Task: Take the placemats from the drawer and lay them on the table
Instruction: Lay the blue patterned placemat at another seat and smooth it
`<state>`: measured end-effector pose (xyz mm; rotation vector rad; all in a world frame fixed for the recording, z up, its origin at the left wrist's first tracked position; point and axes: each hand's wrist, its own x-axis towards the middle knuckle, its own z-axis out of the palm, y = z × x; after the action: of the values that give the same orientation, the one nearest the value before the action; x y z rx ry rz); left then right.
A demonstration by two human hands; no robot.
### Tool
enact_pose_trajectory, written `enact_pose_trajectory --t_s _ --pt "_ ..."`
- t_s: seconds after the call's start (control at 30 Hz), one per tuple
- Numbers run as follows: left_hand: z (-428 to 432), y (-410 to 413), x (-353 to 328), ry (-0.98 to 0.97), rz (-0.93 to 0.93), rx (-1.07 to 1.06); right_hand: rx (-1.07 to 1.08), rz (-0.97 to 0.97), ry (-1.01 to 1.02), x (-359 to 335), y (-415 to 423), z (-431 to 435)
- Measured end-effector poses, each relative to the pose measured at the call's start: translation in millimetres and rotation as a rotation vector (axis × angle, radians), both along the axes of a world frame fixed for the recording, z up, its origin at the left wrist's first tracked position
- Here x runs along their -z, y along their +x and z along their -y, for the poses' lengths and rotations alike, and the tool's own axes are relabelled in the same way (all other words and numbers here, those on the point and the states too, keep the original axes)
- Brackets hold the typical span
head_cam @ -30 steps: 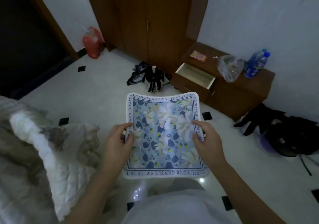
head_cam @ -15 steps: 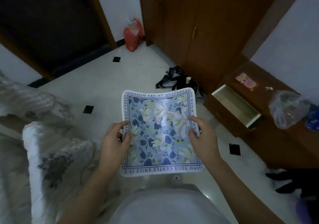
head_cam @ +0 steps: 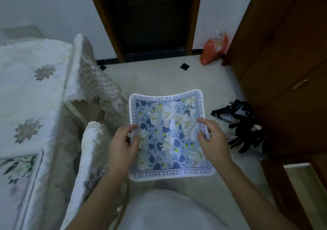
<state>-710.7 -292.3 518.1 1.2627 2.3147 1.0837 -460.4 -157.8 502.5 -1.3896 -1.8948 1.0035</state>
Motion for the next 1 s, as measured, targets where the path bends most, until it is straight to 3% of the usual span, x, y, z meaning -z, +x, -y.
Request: enact_pose_trajectory --t_s 0.37,0.53,1.0 --pt "-161 -66 -10 0.018 -0.021 0.124 0.11 -0.006 0.045 -4 -40 -120" --pt "-232 -79 -5 0.01 -0.03 0.074 0.071 -0.039 0.026 -1 -61 -205" --pt "-320 -140 -17 0.093 0.019 -0.394 -0.427 -0.023 0.017 -29 -221 -426"
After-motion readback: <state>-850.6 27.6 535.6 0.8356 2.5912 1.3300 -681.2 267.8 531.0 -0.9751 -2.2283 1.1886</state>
